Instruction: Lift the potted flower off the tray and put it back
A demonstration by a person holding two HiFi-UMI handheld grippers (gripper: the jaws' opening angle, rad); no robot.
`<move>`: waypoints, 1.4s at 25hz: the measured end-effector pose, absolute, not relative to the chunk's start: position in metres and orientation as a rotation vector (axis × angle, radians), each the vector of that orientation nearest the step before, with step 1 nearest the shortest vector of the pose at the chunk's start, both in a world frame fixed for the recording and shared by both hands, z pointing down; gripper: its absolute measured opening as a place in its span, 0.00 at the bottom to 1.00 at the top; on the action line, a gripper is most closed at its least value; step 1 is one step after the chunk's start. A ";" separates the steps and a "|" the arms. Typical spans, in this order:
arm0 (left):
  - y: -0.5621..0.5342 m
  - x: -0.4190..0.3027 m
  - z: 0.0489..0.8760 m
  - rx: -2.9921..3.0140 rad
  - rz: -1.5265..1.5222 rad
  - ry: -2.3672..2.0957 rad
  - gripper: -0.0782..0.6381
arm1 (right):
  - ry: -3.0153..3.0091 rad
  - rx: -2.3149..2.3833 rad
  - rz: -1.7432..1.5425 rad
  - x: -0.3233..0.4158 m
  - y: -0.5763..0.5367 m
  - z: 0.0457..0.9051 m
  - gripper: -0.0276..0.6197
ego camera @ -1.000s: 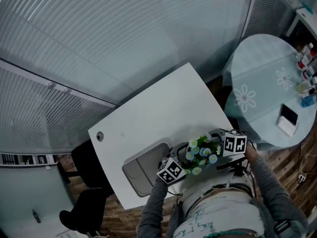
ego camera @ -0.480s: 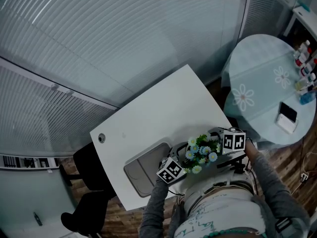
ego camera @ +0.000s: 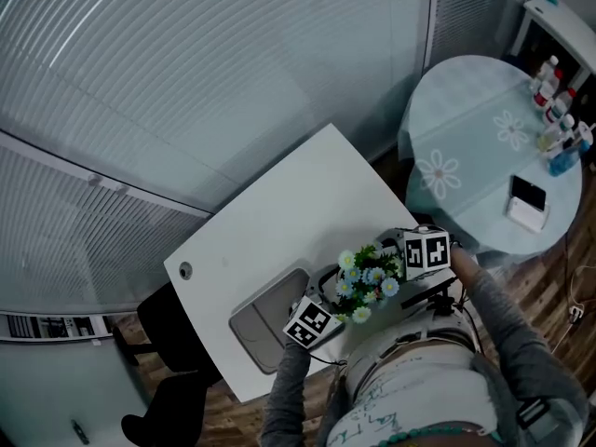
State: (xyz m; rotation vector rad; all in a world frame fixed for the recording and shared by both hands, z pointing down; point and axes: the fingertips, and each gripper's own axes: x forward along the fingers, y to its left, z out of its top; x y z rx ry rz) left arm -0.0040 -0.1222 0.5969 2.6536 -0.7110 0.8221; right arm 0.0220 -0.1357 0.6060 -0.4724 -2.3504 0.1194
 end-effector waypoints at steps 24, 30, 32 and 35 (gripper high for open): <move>-0.125 0.004 0.524 2.668 0.760 -0.761 0.71 | -2.329 -0.464 0.050 0.030 -0.143 0.533 0.60; -0.127 0.011 0.514 2.673 0.764 -0.766 0.71 | -2.320 -0.462 0.041 0.037 -0.145 0.523 0.60; -0.127 0.012 0.512 2.675 0.765 -0.770 0.71 | -2.322 -0.461 0.036 0.038 -0.146 0.520 0.60; -0.128 0.013 0.506 2.681 0.760 -0.776 0.71 | -2.318 -0.463 0.032 0.039 -0.146 0.516 0.60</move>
